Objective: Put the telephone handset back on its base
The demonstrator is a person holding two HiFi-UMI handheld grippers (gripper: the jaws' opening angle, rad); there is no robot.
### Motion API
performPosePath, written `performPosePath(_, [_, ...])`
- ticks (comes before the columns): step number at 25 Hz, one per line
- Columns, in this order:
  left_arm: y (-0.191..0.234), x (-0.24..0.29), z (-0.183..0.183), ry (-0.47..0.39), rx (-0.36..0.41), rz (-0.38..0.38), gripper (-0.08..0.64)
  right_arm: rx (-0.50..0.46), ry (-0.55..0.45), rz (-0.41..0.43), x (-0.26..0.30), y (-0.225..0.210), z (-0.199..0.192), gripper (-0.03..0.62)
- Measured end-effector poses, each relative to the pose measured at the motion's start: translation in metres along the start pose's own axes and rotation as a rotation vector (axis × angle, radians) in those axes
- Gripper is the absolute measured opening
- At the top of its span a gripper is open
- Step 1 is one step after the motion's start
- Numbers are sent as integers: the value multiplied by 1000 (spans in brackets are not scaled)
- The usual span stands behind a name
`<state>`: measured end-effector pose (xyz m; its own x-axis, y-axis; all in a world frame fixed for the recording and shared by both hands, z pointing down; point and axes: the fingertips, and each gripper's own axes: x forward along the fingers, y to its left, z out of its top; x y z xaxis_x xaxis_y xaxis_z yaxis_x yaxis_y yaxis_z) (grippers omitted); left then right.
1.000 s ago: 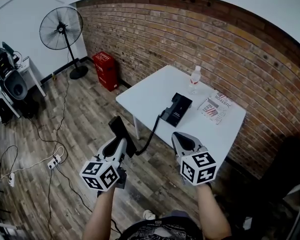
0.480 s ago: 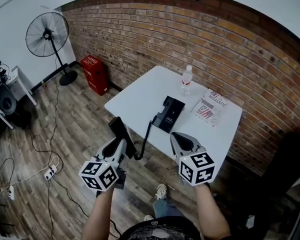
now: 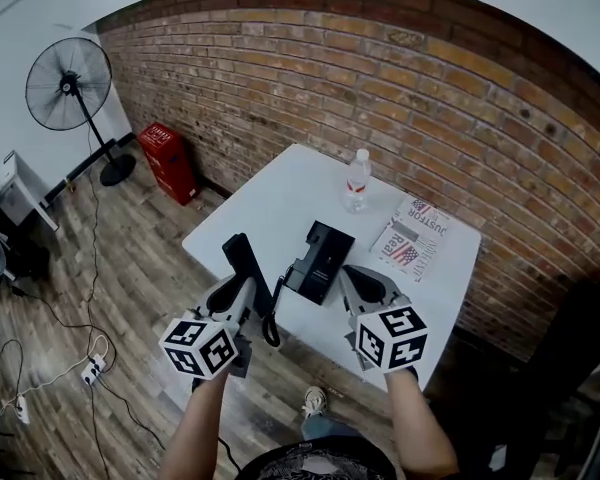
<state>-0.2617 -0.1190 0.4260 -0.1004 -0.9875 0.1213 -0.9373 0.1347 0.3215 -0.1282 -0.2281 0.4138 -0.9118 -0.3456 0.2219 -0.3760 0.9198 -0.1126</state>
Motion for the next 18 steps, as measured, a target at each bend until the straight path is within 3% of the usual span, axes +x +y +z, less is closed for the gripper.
performPosePath(14, [6, 98, 9, 87, 36, -59, 74, 27, 3, 3, 60, -72, 21, 2])
performPosePath(18, [7, 108, 4, 113, 6, -107, 74, 39, 8, 13, 70, -76, 19, 2])
